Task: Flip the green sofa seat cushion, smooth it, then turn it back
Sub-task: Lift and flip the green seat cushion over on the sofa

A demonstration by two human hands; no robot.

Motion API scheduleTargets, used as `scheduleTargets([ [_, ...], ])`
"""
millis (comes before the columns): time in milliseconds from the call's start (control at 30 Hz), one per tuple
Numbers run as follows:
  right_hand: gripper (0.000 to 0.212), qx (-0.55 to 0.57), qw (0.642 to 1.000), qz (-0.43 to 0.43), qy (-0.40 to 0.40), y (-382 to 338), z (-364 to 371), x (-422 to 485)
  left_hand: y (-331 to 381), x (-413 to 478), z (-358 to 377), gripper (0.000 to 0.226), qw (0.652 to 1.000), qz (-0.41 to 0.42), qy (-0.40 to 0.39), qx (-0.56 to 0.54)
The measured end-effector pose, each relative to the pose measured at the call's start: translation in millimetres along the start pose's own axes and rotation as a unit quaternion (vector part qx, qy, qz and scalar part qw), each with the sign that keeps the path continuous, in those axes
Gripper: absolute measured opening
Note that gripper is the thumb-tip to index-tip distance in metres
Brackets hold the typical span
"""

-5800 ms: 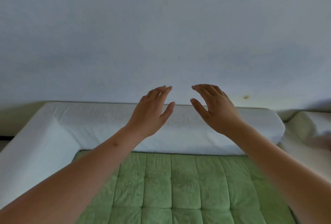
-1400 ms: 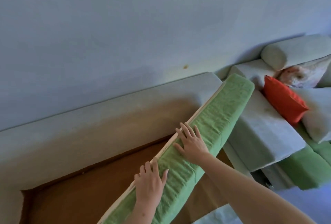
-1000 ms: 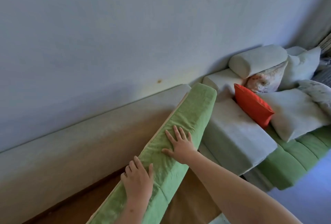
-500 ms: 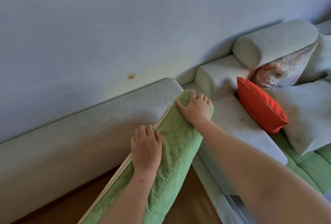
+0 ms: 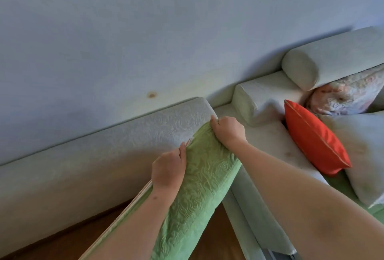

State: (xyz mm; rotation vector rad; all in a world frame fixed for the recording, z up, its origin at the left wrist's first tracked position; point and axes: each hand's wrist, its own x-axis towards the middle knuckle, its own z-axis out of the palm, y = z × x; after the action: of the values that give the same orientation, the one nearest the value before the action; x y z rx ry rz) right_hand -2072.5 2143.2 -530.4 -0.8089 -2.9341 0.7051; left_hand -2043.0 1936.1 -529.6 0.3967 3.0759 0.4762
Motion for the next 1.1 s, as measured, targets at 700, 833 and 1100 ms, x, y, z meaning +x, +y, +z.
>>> scheduleTargets([
  [700,0.062,-0.039,0.994,-0.007,0.106,10,-4,103,33,107,37,0.063,0.988,0.041,0.145,-0.028],
  [833,0.065,-0.066,0.991,-0.017,0.112,-6,5,115,21,120,28,0.047,0.996,0.019,0.078,-0.03],
  [1100,0.055,-0.18,0.974,-0.034,0.132,-14,4,115,-30,60,17,0.032,0.998,0.001,0.064,-0.005],
])
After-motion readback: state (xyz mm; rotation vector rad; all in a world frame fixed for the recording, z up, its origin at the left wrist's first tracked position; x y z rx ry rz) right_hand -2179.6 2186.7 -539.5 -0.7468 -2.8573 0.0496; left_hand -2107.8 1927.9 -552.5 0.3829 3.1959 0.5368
